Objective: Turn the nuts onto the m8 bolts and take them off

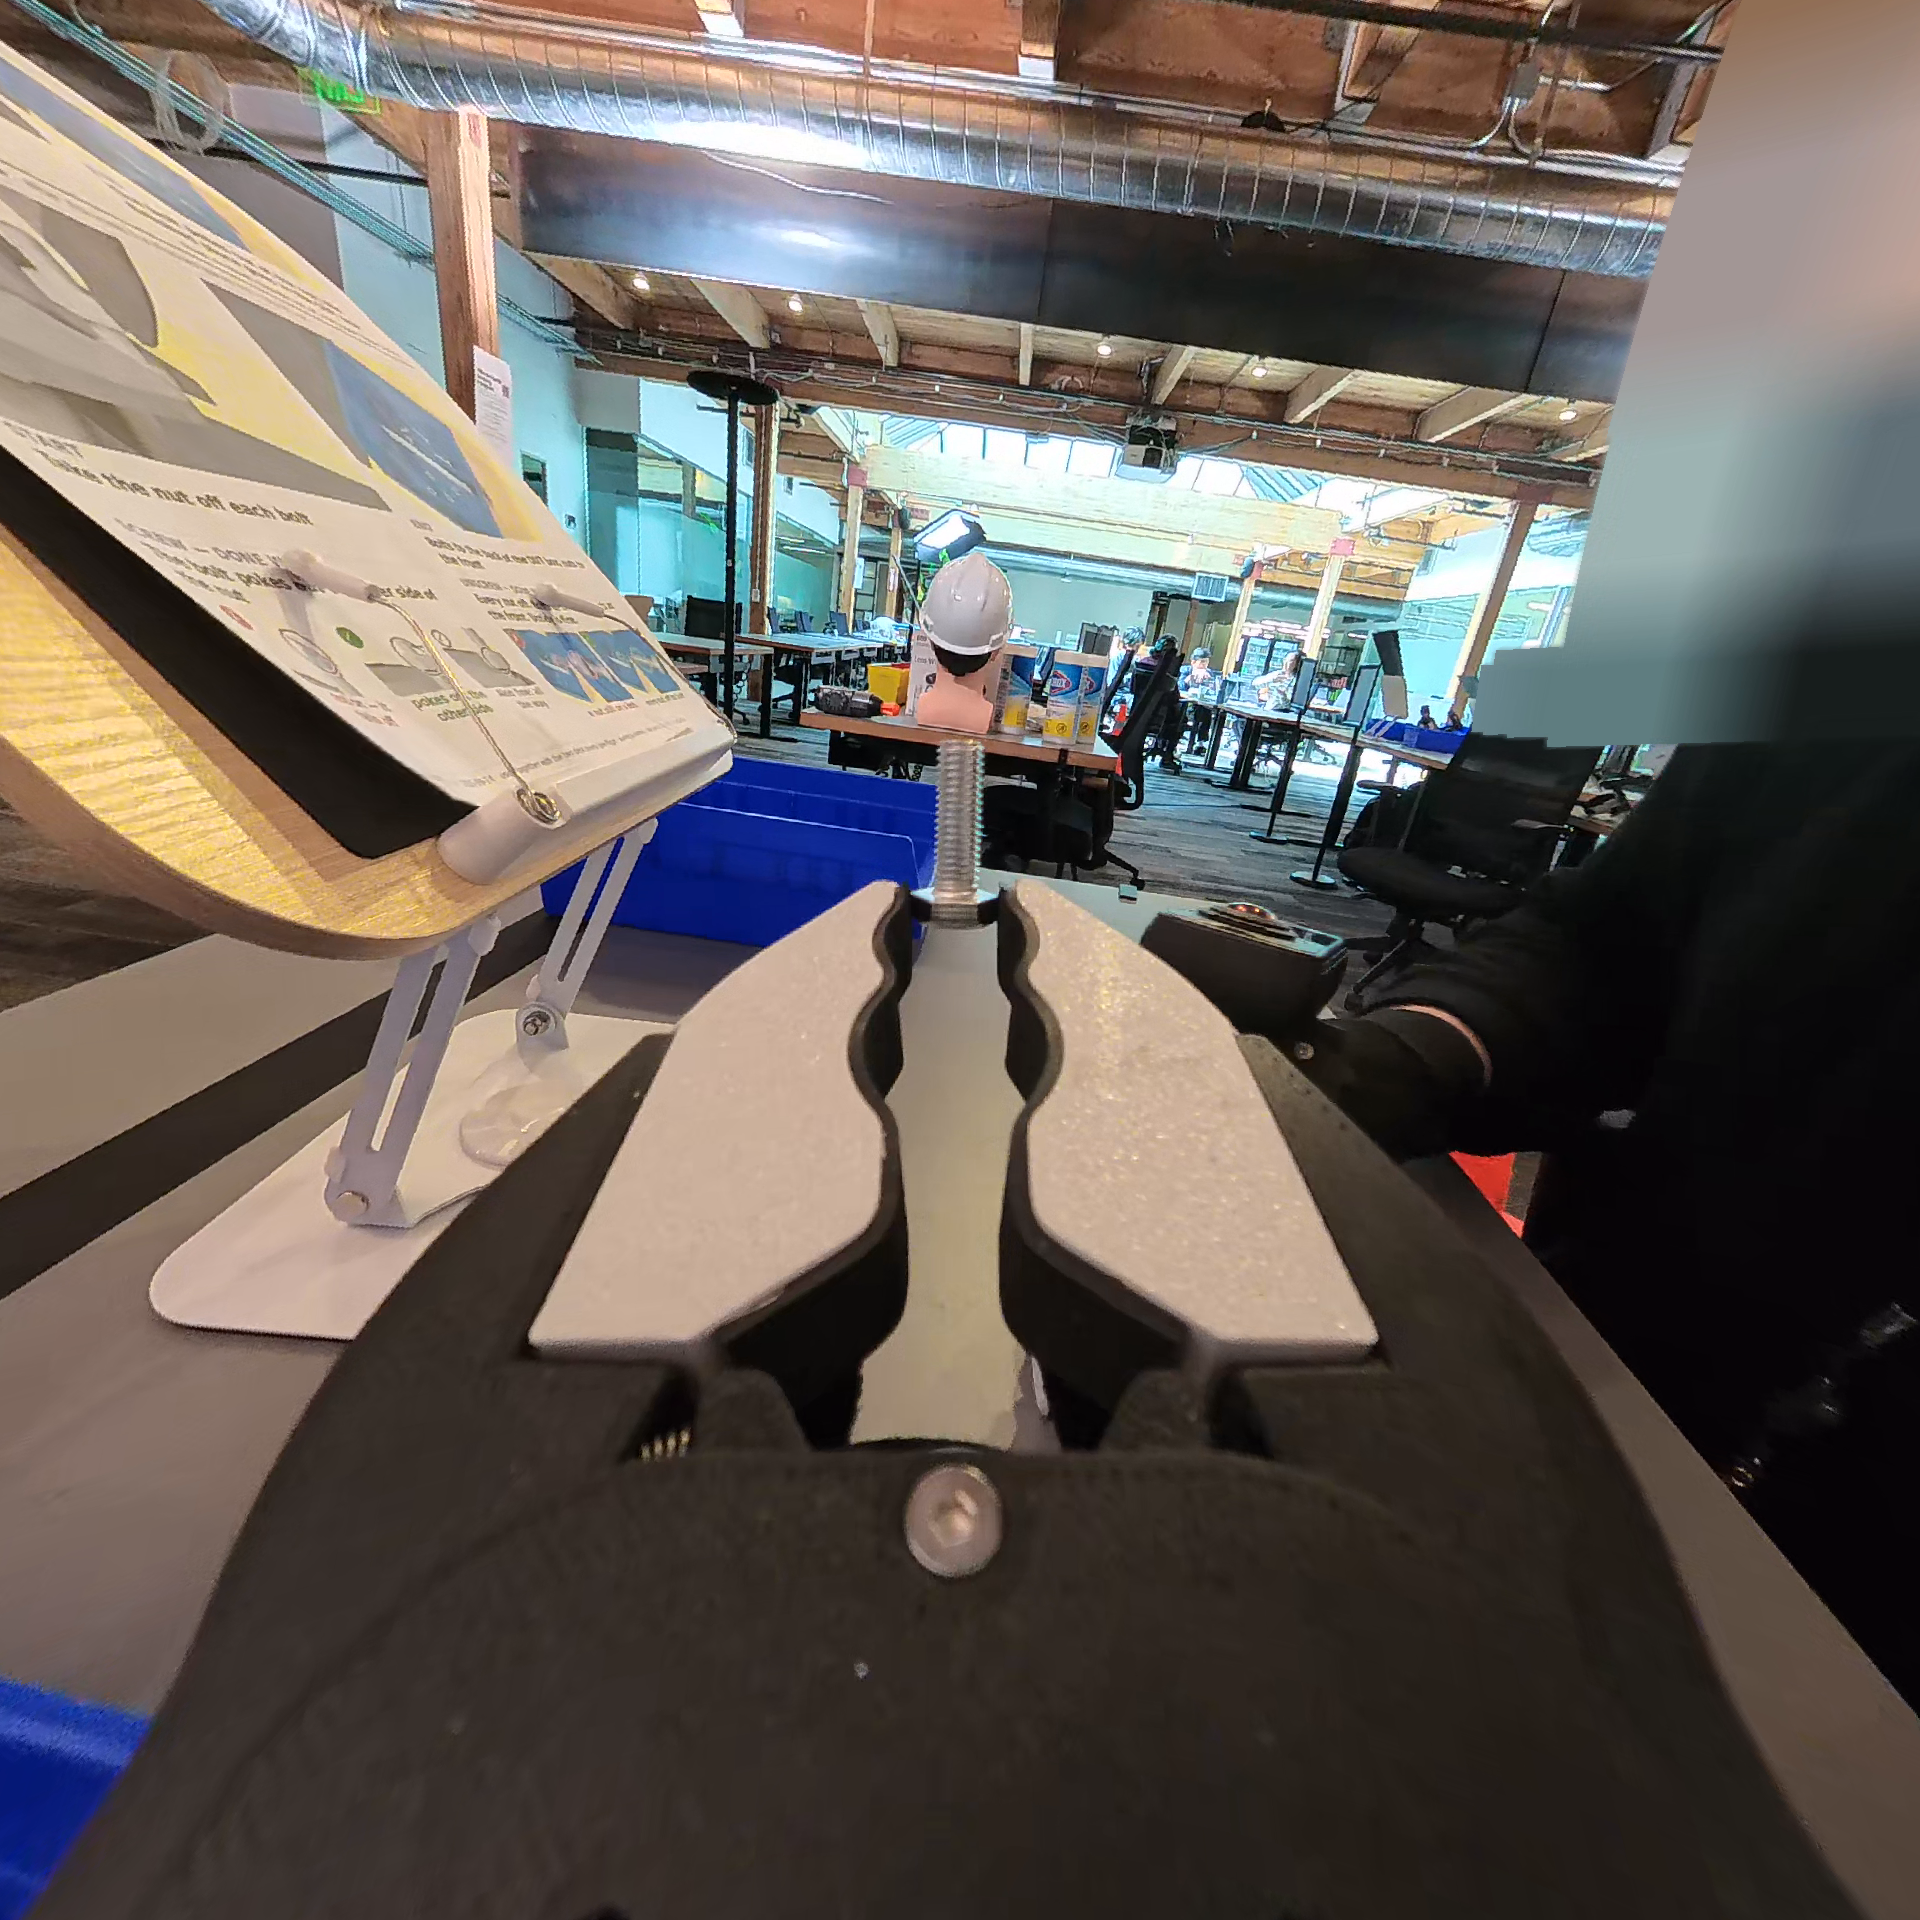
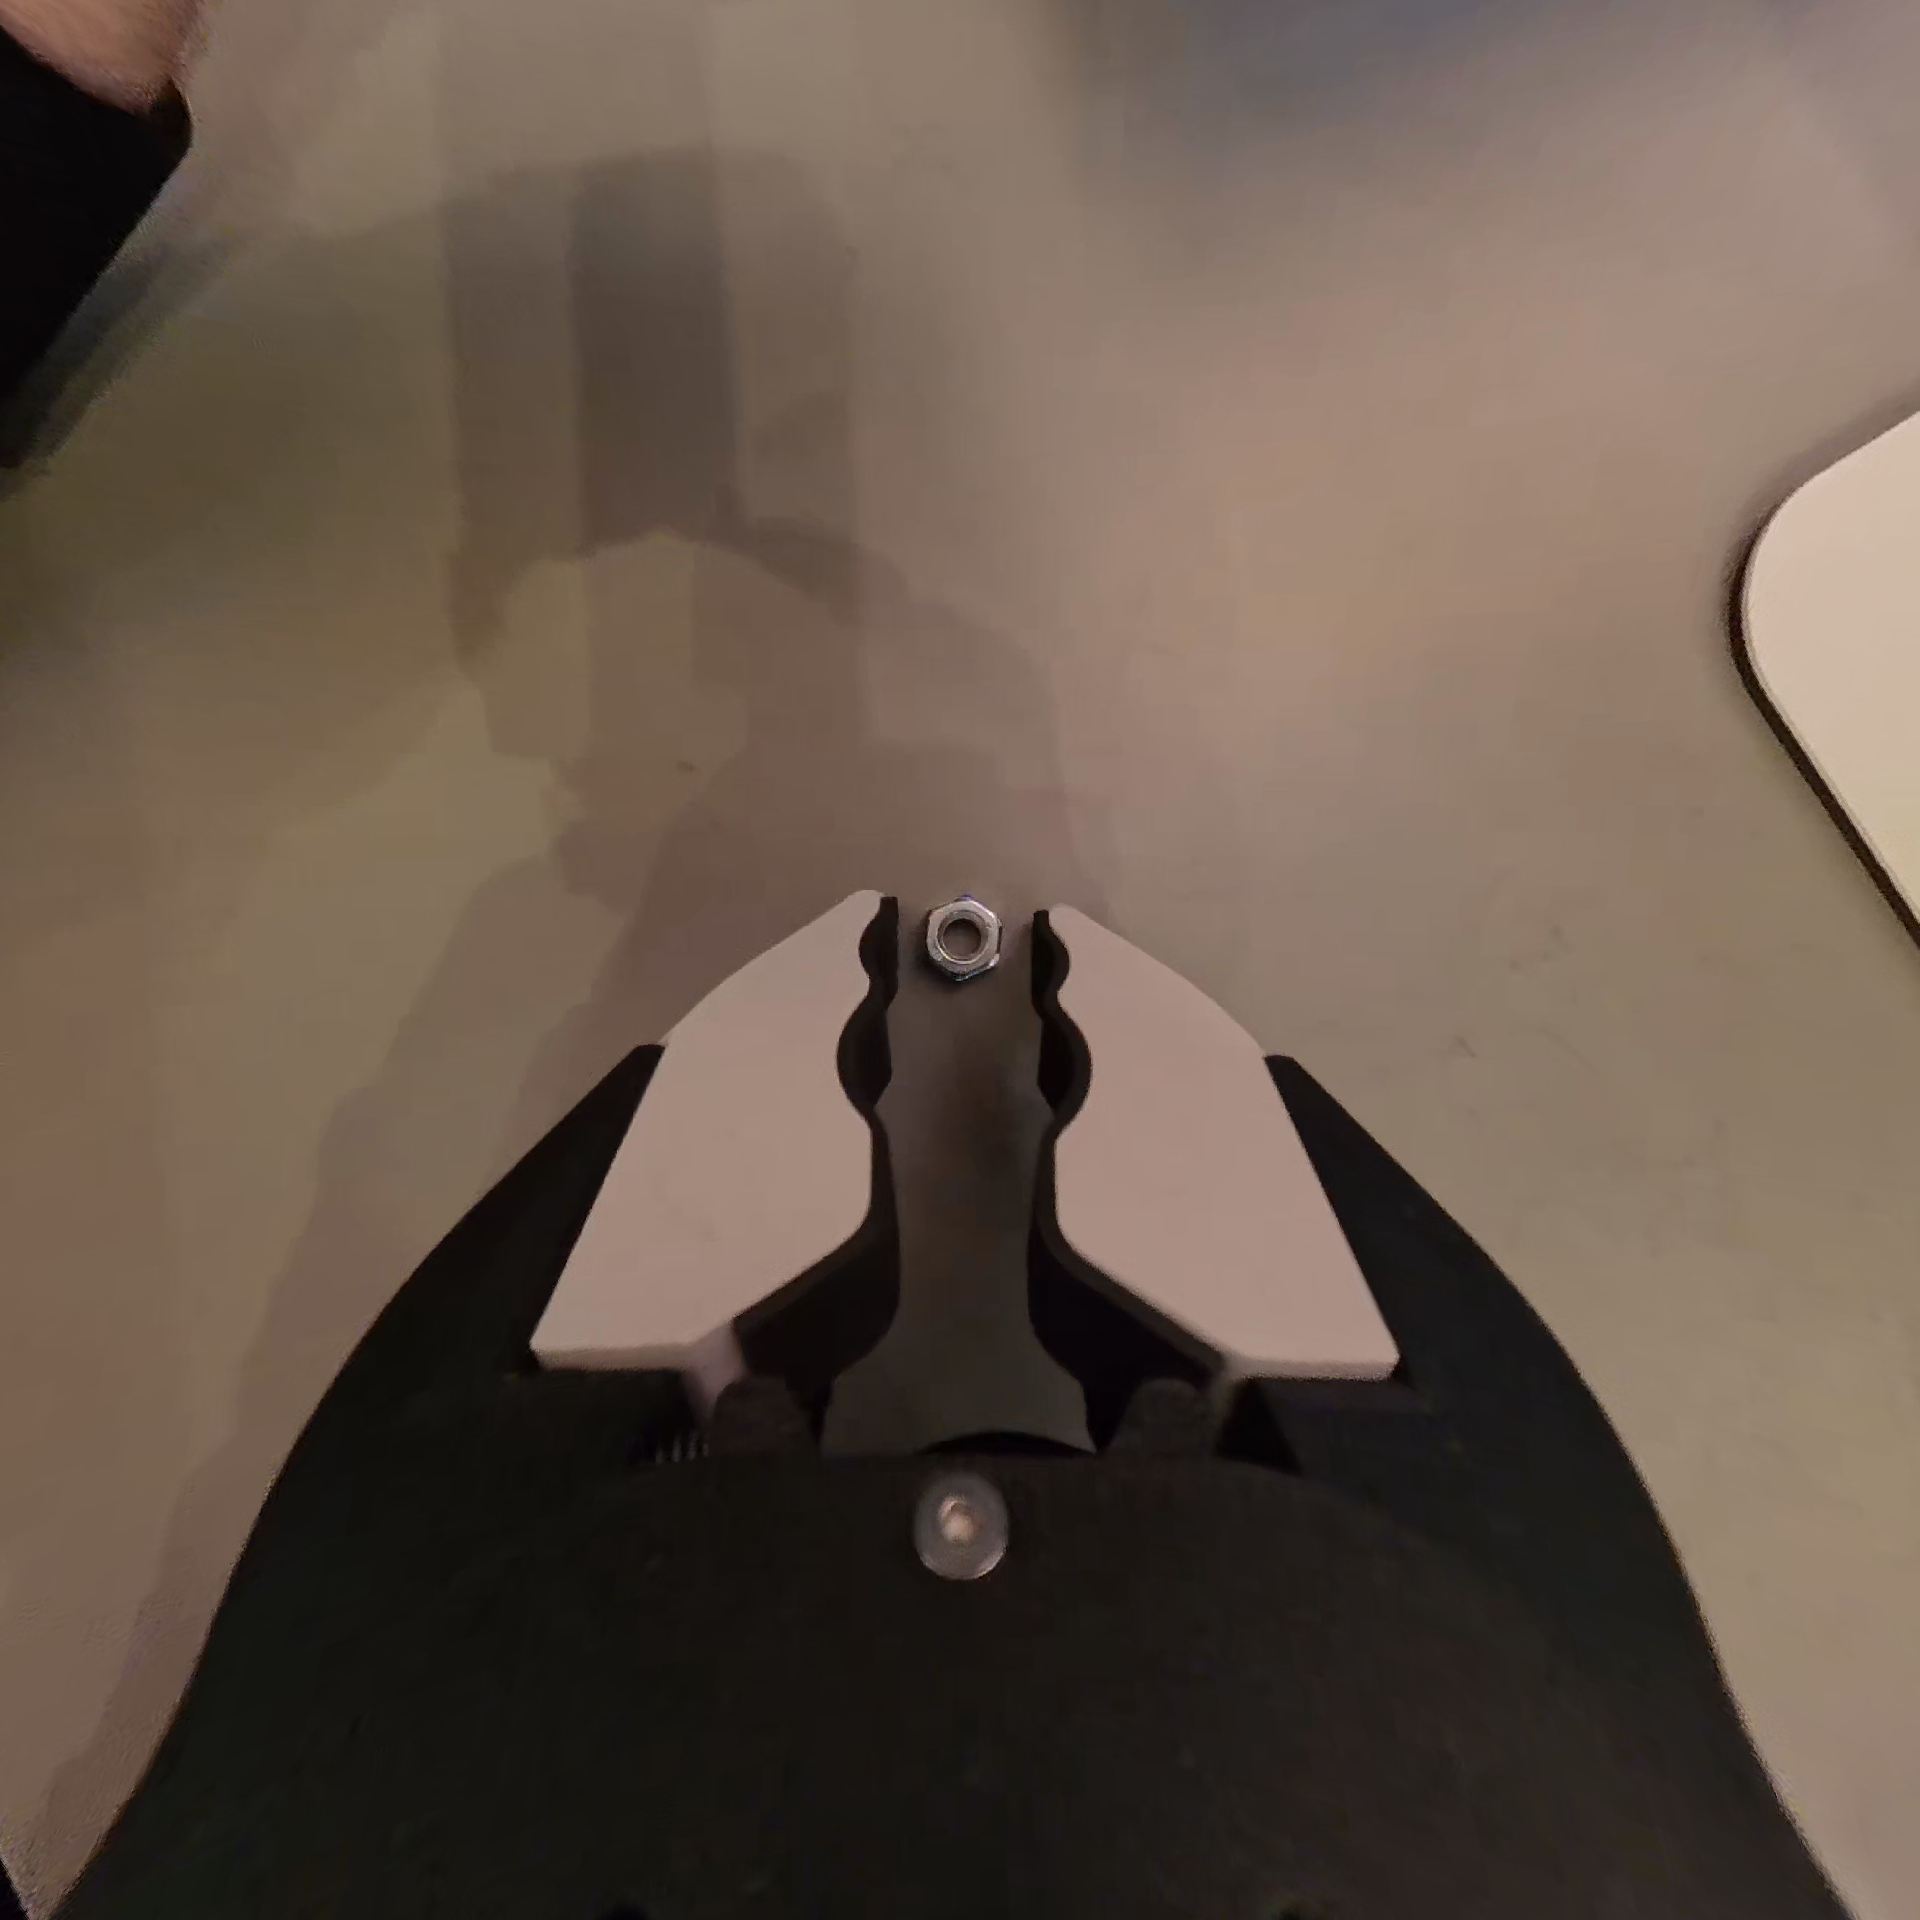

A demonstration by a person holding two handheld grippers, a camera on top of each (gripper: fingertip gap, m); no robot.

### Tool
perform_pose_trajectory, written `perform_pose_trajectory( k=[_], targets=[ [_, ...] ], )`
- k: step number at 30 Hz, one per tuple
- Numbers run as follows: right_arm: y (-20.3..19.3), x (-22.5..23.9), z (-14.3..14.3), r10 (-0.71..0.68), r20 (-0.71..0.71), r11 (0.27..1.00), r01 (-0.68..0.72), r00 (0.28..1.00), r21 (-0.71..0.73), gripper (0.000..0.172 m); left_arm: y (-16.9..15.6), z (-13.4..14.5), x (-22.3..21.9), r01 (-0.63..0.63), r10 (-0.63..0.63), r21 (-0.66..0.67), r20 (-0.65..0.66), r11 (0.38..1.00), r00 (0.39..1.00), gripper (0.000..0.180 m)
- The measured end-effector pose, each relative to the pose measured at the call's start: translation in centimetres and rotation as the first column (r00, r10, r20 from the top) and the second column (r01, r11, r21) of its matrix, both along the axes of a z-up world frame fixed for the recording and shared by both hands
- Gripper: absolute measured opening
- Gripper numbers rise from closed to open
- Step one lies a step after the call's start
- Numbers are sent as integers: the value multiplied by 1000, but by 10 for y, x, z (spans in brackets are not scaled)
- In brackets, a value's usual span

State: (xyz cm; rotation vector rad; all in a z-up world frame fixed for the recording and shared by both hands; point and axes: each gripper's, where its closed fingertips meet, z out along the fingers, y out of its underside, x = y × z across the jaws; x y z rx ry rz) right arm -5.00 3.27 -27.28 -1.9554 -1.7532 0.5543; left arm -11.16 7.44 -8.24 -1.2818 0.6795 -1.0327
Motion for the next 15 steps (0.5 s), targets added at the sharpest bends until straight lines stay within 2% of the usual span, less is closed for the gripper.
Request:
perform_pose_trajectory(
  k=[2,5,9,12,15],
  targets=[
    [-2,-1,0,-7,-5,1000,7,1000,-24,14,1,-1,0,-1,1,-3,-3,1000,1000,15],
    [-2,-2,0,-6,-17,1000,6,1000,-15,14,1,-1,0,-5,5,-1,-3,1000,1000,15],
    [0,1,6,8,-59,997,-12,998,-72,13,0,0,-1,-9,9,1,2,1000,1000,15],
    [10,6,37,56,-139,994,-67,989,-81,13,-1,1,2,0,0,8,4,1000,1000,15],
    [28,16,91,142,-228,986,-157,963,-48,13,-2,2,11,24,-24,12,7,1000,1000,15]
  ],
)
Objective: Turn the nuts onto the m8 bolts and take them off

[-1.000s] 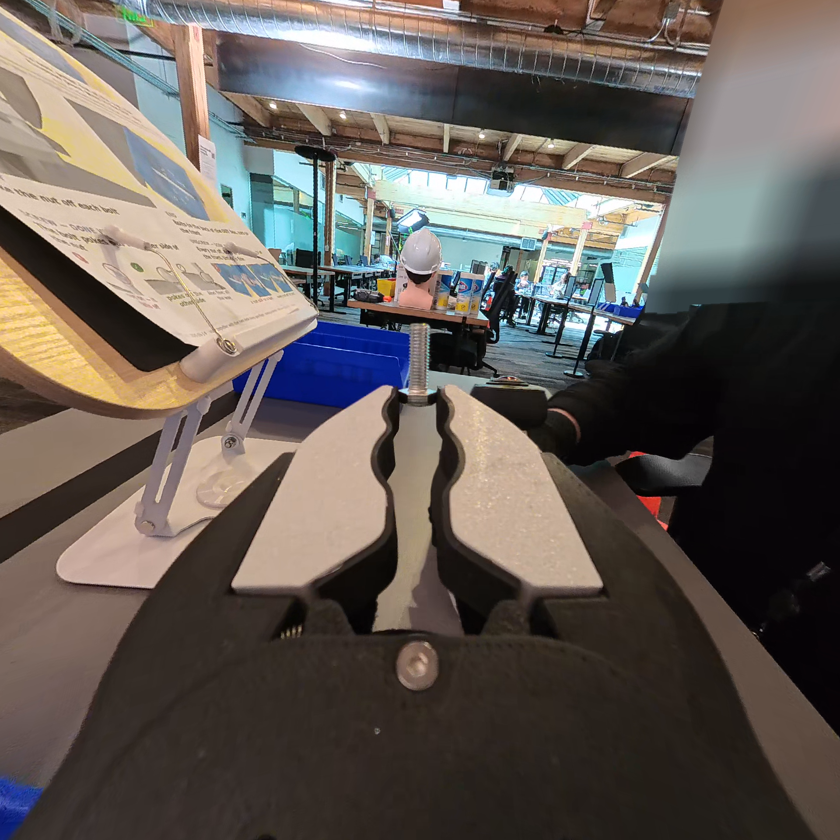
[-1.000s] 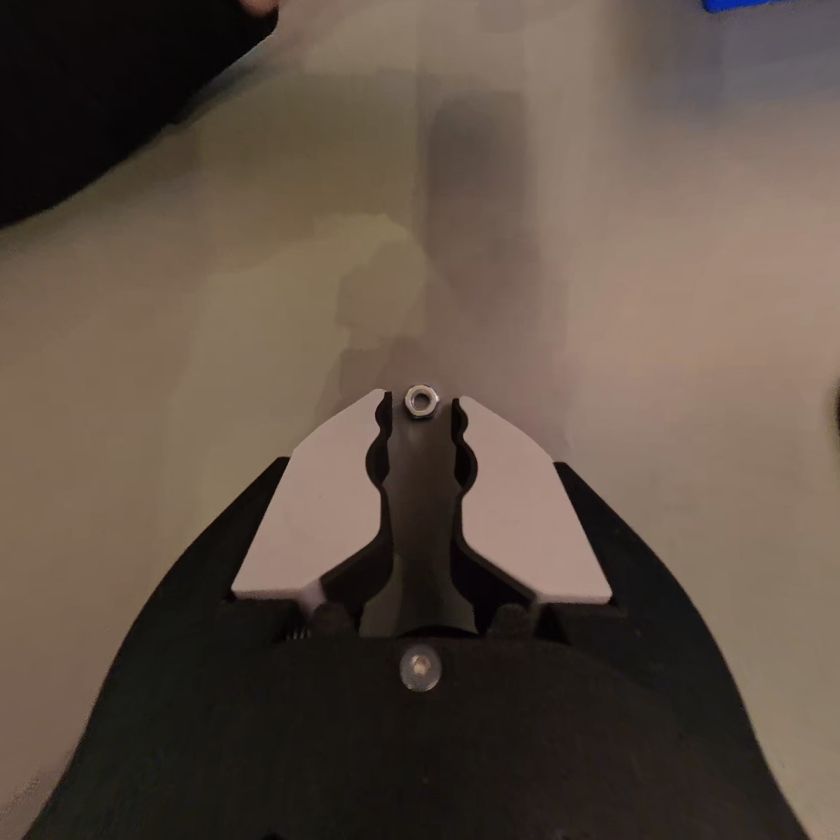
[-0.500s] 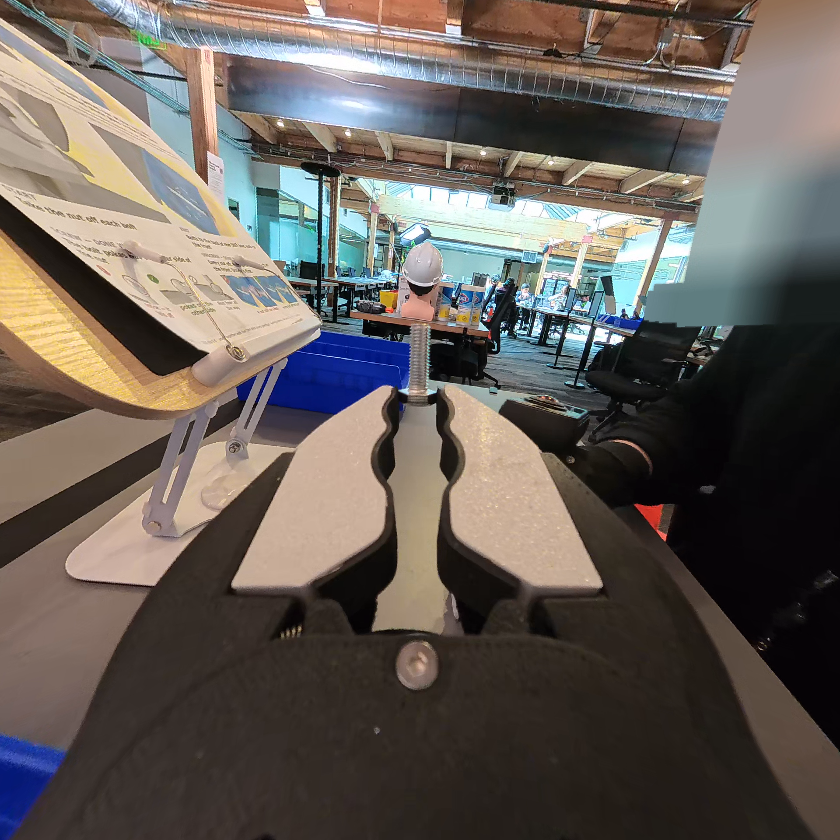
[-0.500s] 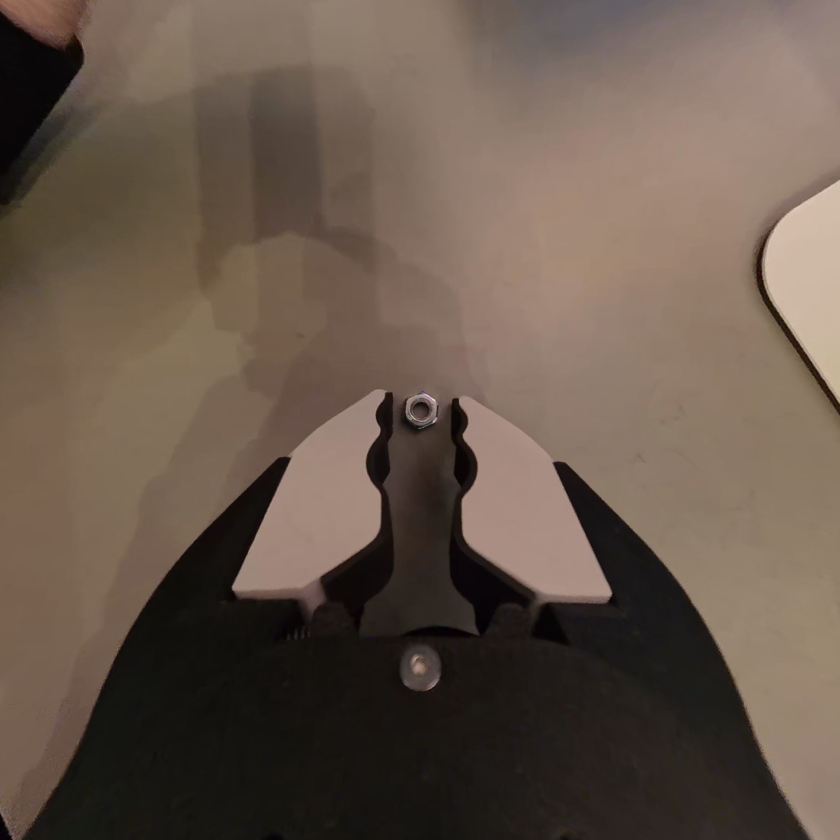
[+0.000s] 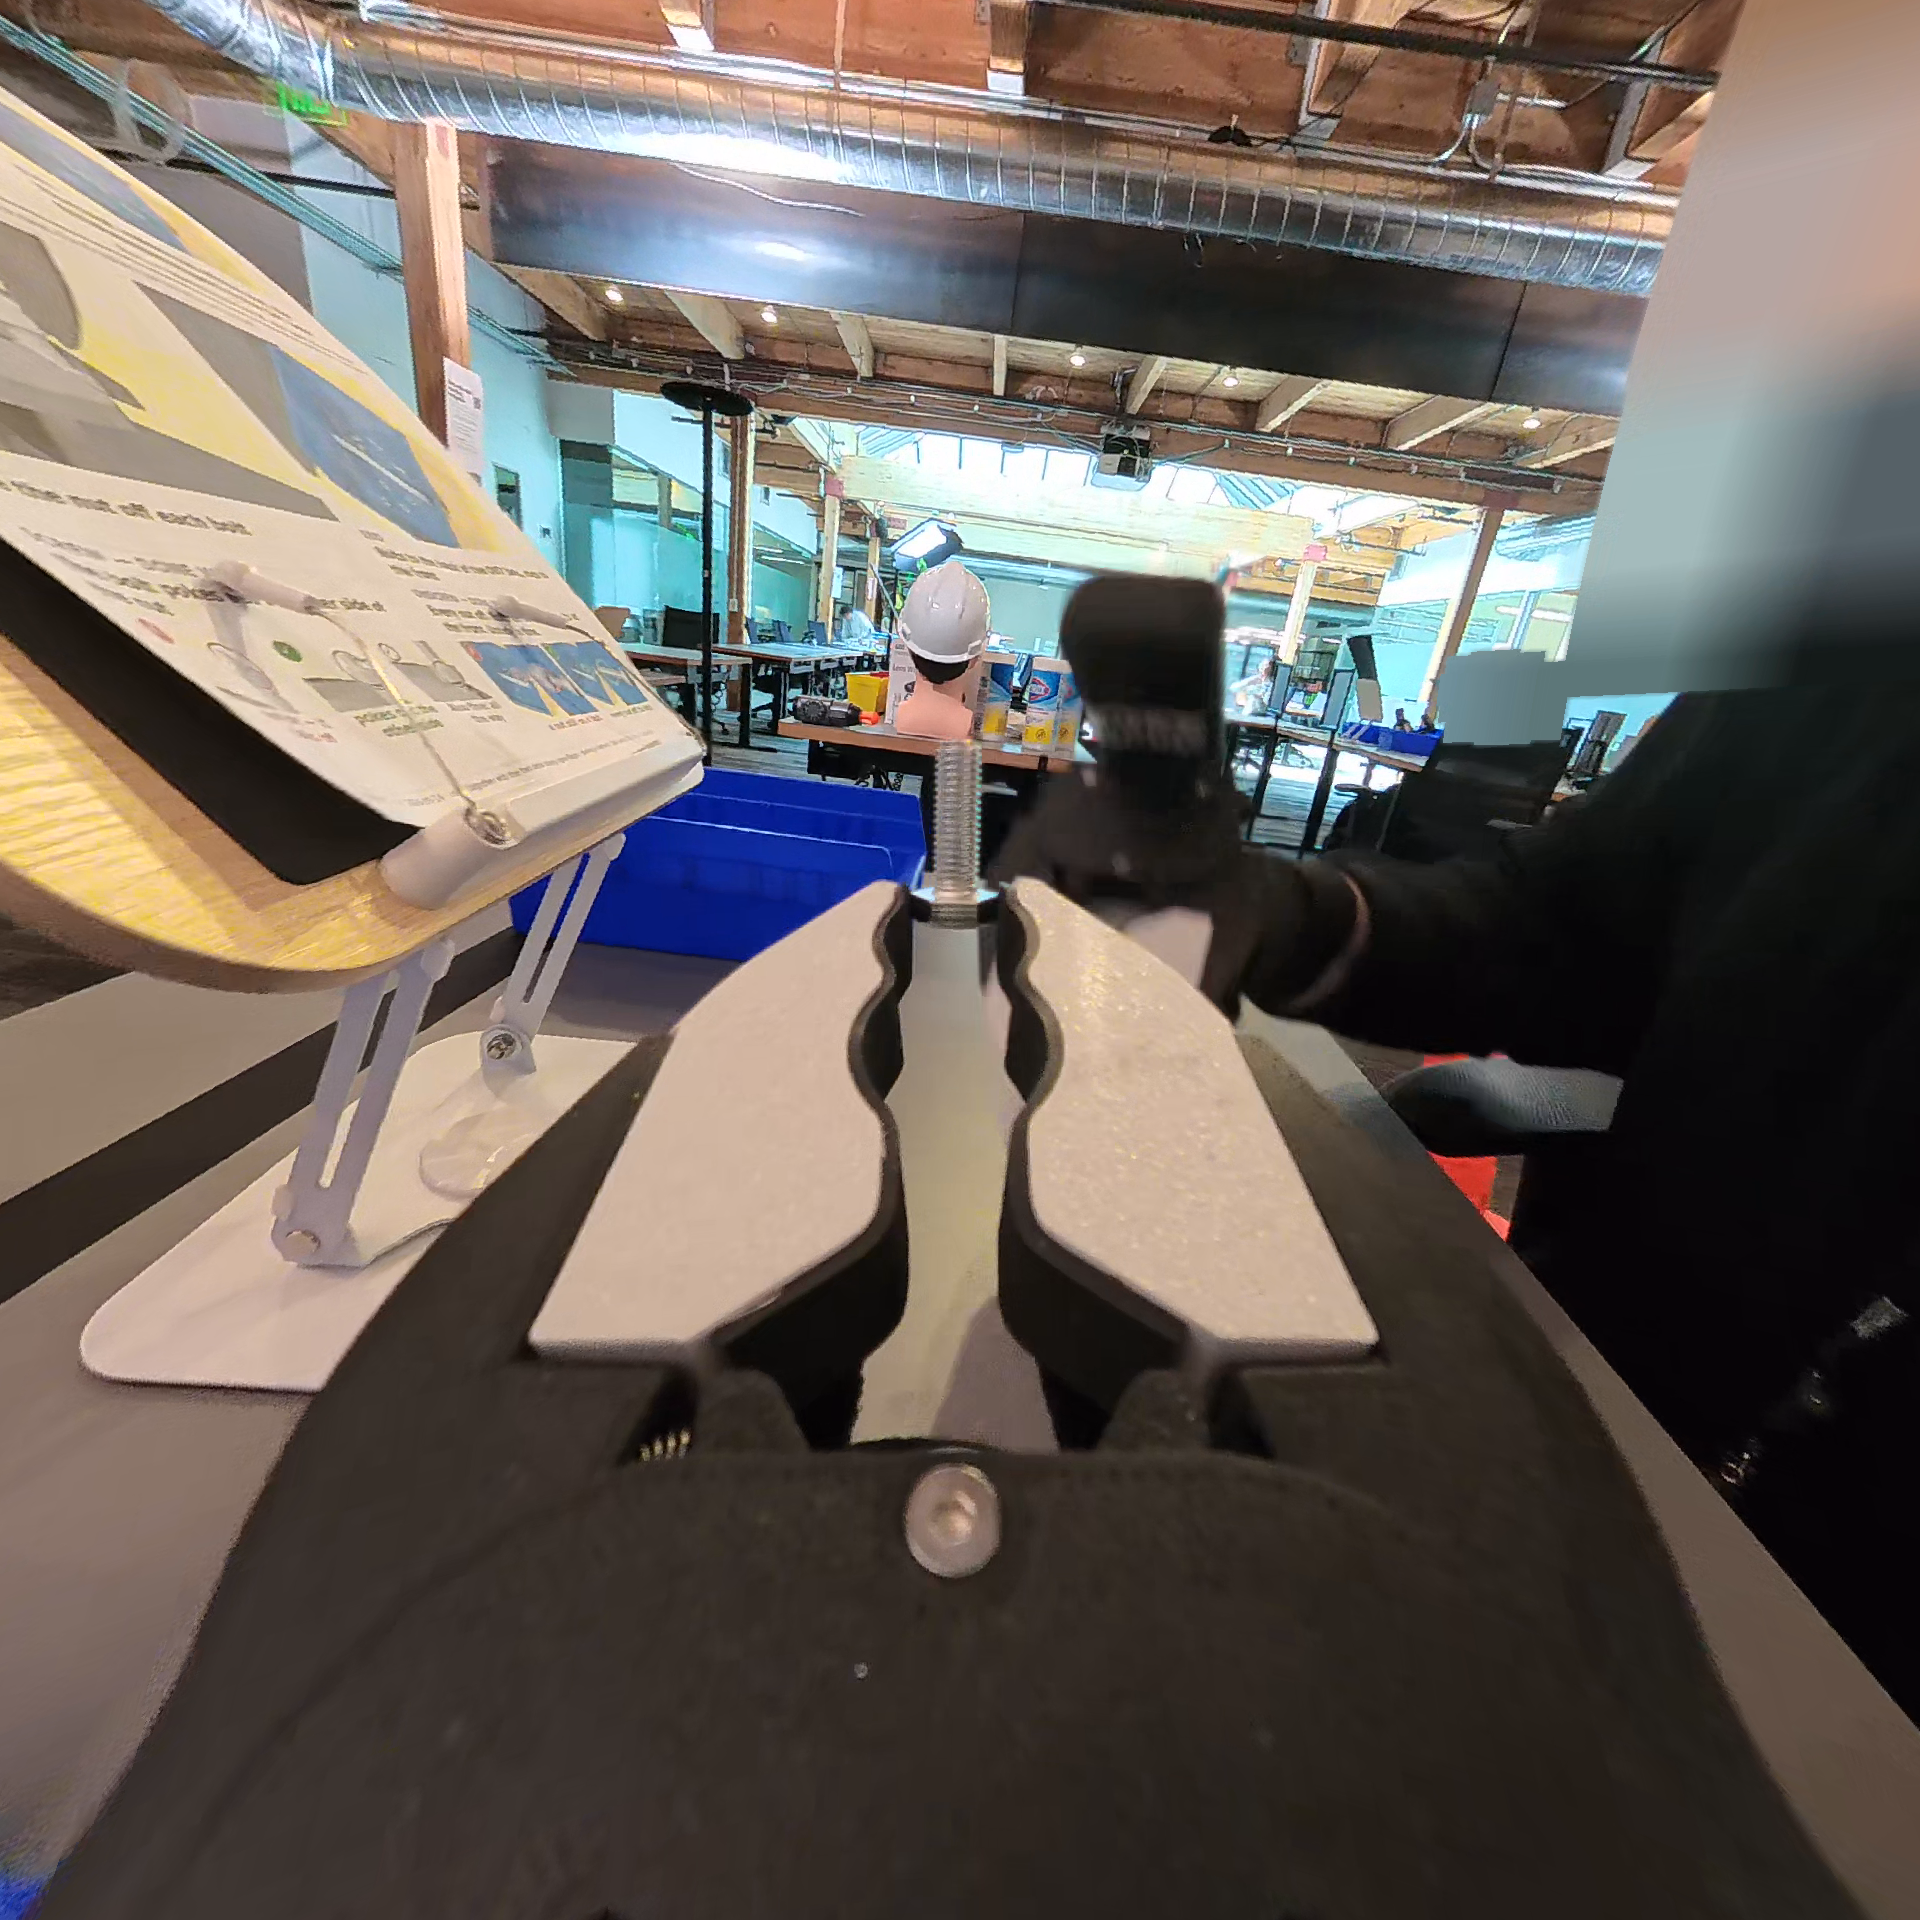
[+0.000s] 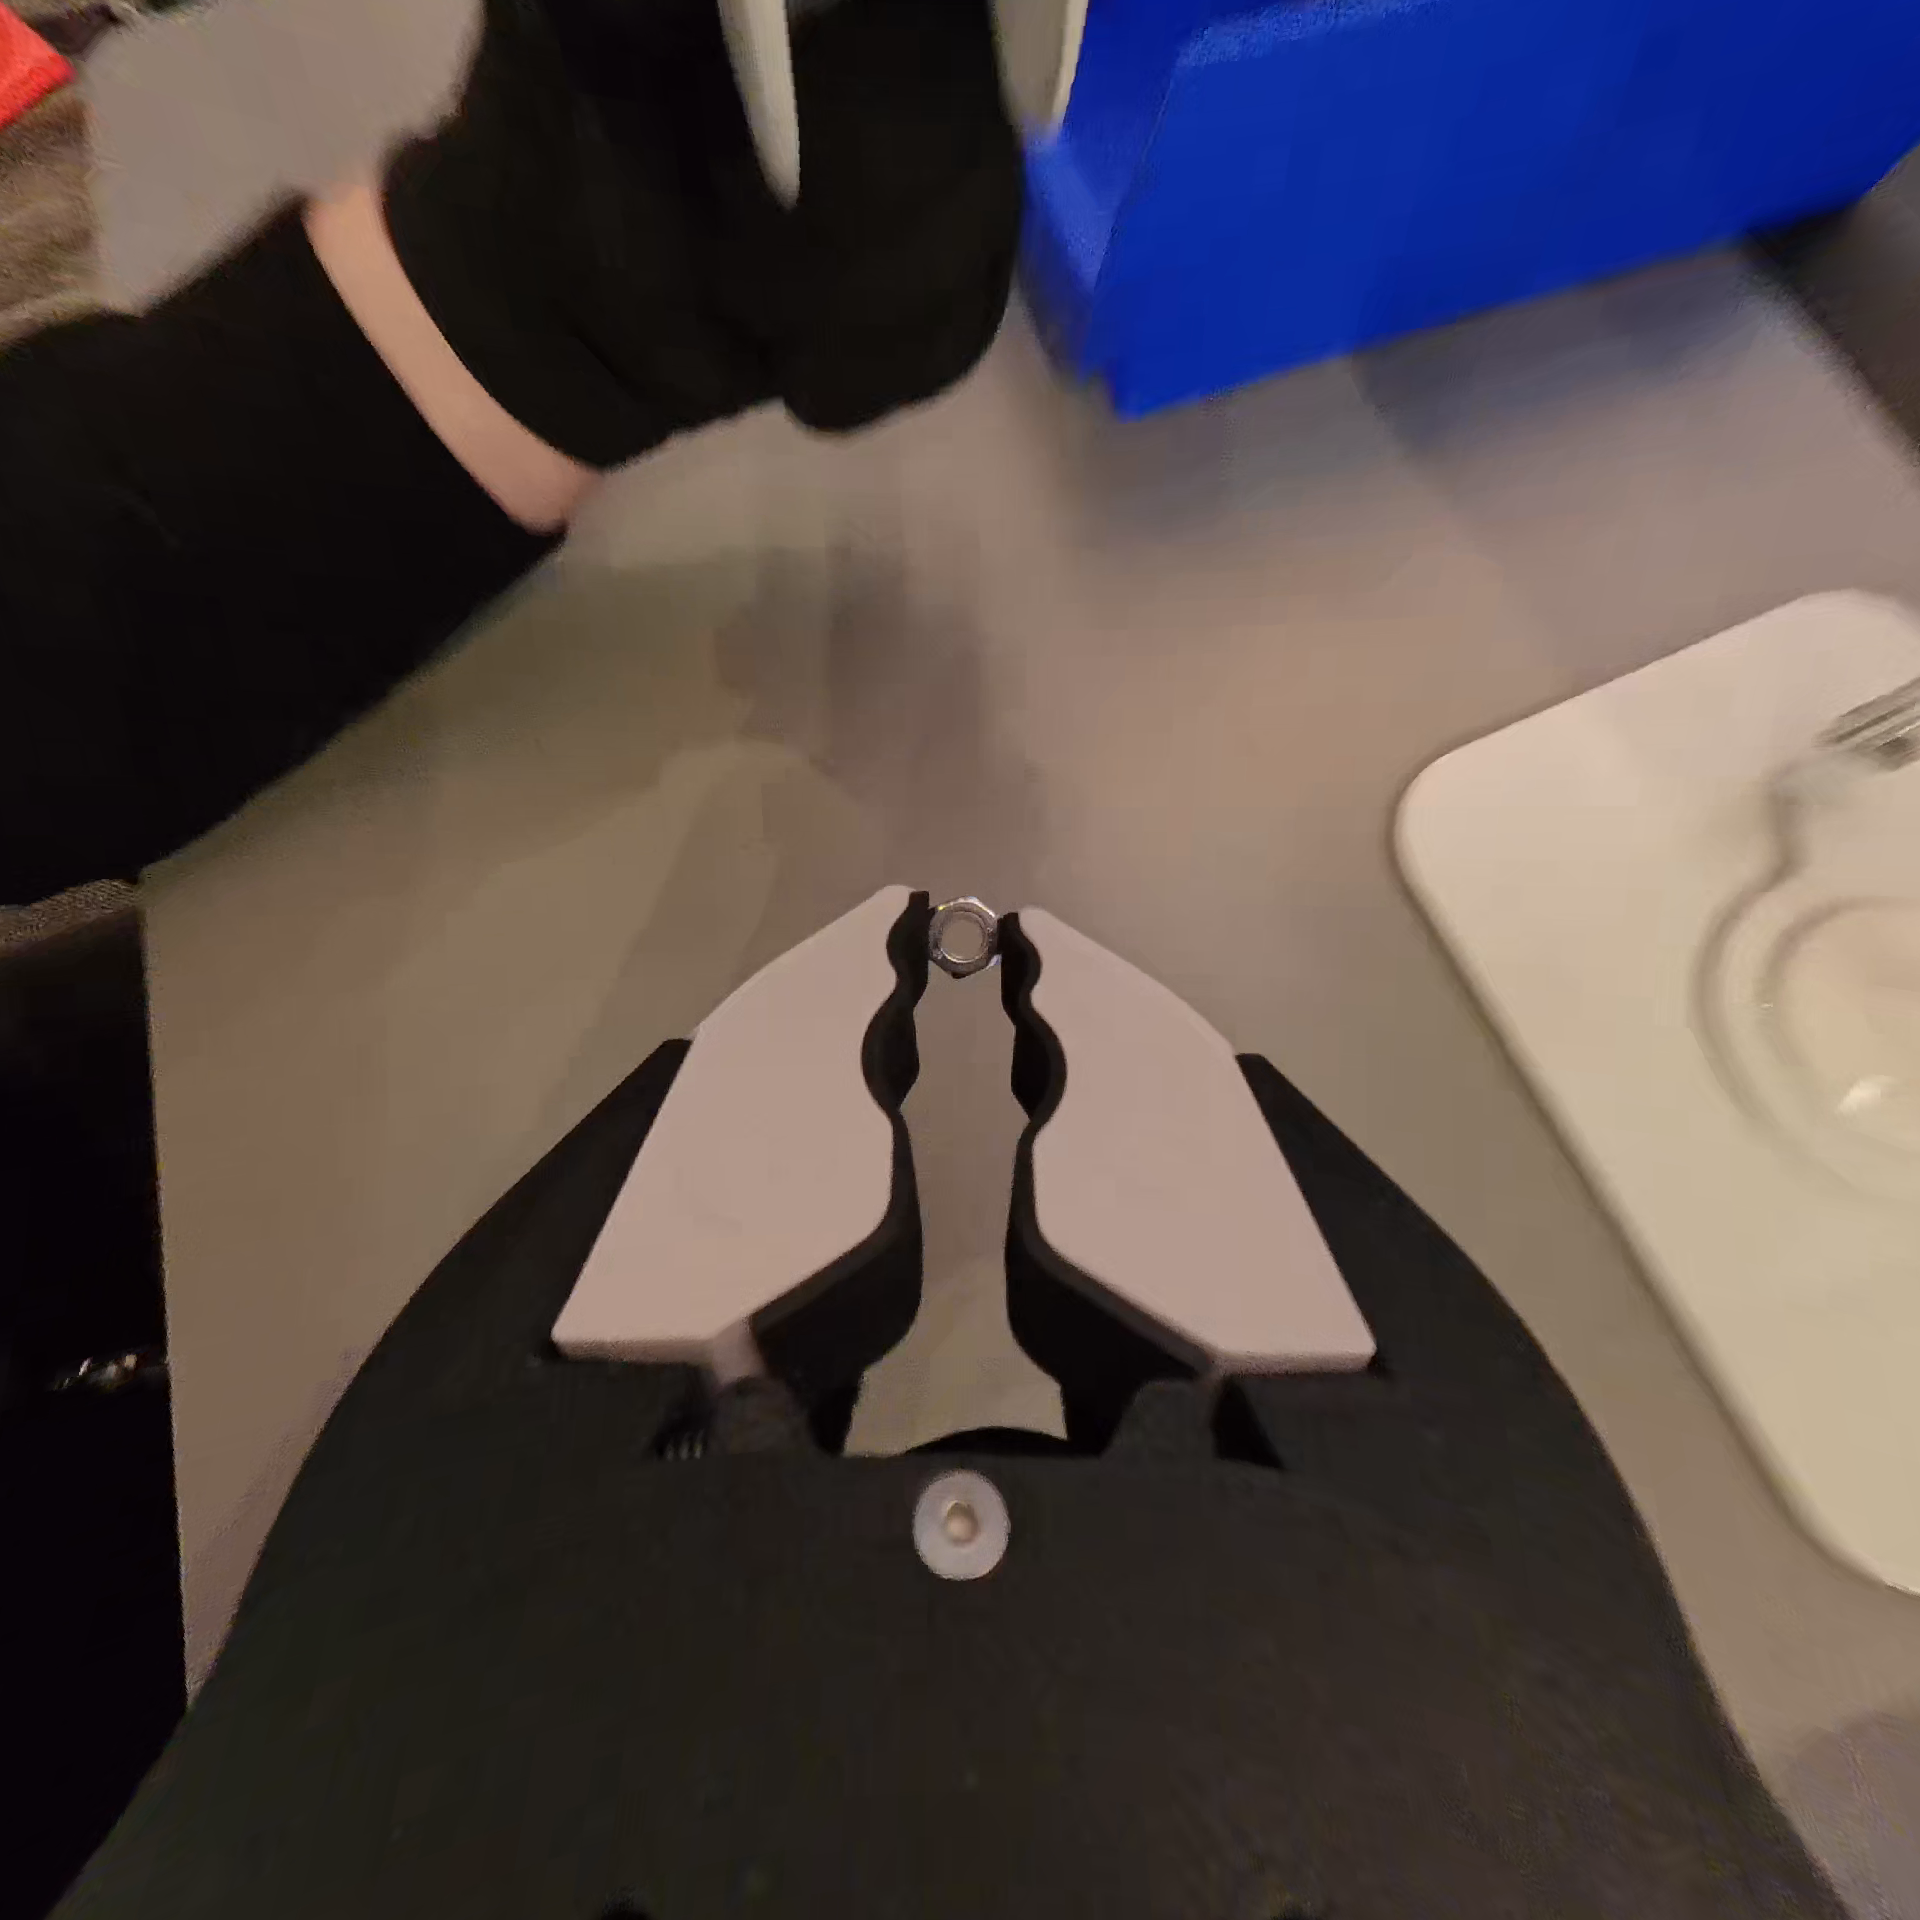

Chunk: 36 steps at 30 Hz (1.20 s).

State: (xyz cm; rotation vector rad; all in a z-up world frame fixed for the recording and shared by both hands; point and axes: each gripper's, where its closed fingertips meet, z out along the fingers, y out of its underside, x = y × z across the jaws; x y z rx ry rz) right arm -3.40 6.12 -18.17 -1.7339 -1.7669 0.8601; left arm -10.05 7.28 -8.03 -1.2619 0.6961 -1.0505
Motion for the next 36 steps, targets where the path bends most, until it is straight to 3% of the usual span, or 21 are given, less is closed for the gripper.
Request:
perform_pose_trajectory(
  k=[2,5,11,22,36],
  targets=[
    [6,7,44,134,-91,990,-130,987,52,13,0,-2,11,23,-23,-4,-10,1000,1000,15],
    [14,16,89,300,-93,947,-285,949,145,13,3,-5,28,59,-59,-15,1,998,998,15],
    [23,12,135,497,-61,862,-484,866,152,13,4,-14,65,126,-128,-37,-35,991,991,15],
    [6,0,122,656,88,736,-661,750,145,14,1,-12,73,155,-156,-29,-44,988,987,15],
    [10,-6,121,636,117,738,-645,763,197,14,3,-6,73,84,-83,4,-97,996,992,15]
  ],
)
